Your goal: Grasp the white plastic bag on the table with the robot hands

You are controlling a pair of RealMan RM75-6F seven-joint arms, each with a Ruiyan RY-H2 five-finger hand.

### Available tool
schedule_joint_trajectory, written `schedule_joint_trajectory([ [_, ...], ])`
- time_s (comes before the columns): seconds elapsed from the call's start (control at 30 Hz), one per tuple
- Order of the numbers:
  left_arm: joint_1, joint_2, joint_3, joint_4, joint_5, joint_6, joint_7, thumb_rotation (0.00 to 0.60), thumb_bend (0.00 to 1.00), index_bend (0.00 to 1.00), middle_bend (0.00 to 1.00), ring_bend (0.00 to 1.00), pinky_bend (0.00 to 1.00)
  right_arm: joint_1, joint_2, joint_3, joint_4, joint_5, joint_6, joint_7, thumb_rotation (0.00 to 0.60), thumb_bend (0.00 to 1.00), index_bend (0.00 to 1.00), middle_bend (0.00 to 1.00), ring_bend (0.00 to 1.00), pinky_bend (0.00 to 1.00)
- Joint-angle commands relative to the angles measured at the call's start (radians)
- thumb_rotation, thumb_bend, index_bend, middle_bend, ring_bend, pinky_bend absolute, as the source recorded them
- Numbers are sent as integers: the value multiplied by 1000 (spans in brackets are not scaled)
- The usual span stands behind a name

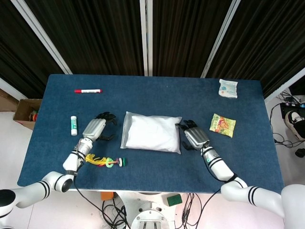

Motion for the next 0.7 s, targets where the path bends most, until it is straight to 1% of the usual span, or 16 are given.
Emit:
schedule_joint_trajectory([
  [0.03, -20, -24, 4, 21, 11, -24, -46, 600, 298, 397, 167, 54, 98, 13, -21, 7, 18, 3, -5, 3, 600, 430, 89, 223, 9, 46],
  [0.17, -43, -51, 7, 52, 25, -43, -83, 600, 298, 399, 166, 53, 98, 25, -45, 9, 41, 1, -7, 14, 600, 429, 86, 221, 8, 45],
  [0.27, -53, -72, 11, 74, 41, -39, -119, 600, 298, 408, 166, 52, 97, 26, -57, 8, 52, -4, 0, 26, 600, 430, 84, 221, 8, 44],
  [0.5, -60, -134, 30, 155, 117, 57, -208, 600, 298, 401, 165, 52, 96, 26, -67, 1, 65, -14, 7, 51, 600, 433, 80, 221, 8, 42],
  [0.7, -70, -185, 35, 239, 147, 116, -264, 600, 295, 379, 163, 52, 96, 29, -67, -2, 62, -20, 11, 56, 600, 435, 80, 222, 8, 42],
])
